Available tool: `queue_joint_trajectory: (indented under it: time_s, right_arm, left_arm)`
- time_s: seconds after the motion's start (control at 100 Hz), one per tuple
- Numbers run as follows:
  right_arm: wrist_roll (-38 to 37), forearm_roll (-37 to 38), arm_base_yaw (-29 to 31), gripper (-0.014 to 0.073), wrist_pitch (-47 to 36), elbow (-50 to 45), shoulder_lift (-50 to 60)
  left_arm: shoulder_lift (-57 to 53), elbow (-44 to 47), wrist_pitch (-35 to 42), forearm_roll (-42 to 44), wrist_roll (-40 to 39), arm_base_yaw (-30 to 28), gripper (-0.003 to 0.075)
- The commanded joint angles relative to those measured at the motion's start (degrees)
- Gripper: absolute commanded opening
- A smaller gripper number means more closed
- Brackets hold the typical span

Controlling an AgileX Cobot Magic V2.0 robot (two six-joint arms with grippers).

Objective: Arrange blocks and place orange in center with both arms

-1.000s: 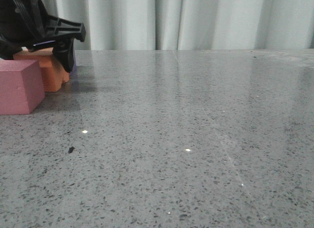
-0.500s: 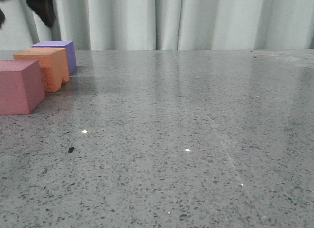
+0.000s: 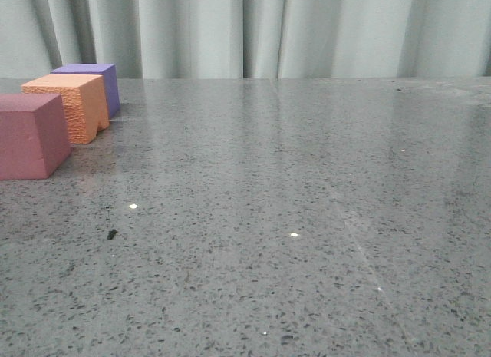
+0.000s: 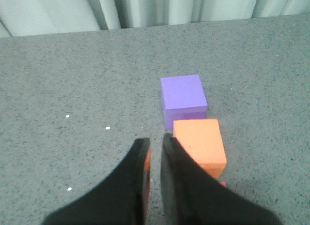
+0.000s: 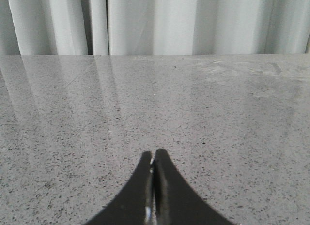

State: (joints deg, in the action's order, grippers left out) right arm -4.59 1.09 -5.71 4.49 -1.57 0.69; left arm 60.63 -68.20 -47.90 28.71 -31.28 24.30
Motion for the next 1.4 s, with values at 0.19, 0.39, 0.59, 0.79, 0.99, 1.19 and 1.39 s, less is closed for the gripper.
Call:
queue_joint_trajectory:
  time_s: [0.19,0.39,0.59,0.79,0.99,1.19,1.39]
  right_arm:
    - [0.4,-0.1,0.1,-0.0067,-4.5,0.8,1.0]
    - [0.4,-0.1,0.1,-0.0067,-4.5,0.8,1.0]
    - [0.4,-0.1,0.1,-0.0067,-4.5,0.8,1.0]
    - [0.4,-0.1,0.1,-0.0067,-4.5,0.8,1.0]
    - [0.4,-0.1,0.2,-0.0067,-4.5,0.8,1.0]
    - [0.4,-0.1,0.2,-0.0067,-4.5,0.8,1.0]
    - [0.4,-0.1,0.2,-0.0067,-4.5,0.8,1.0]
  left_arm:
    - [-3.4,-1.5,2.1,2.2,1.1,-0.2,-0.0008]
    - [-3.0,-1.5,2.1,2.2,1.1,-0.2,-0.0009]
    - [-2.4,-1.5,2.1,2.2,1.1,-0.2,-0.0010]
    - [-3.2,-0.3,3.8,5.3,1.1,-0.2,-0.0010]
    - [-11.5,10.6,20.1,5.4,1.1,-0.2,-0.0010]
    - [-22.0,27.5,26.7,1.2,1.1,-4.1,-0.0010]
    - [-33.0,44.7,35.8,-5.4,2.1,-11.4,-0.0010]
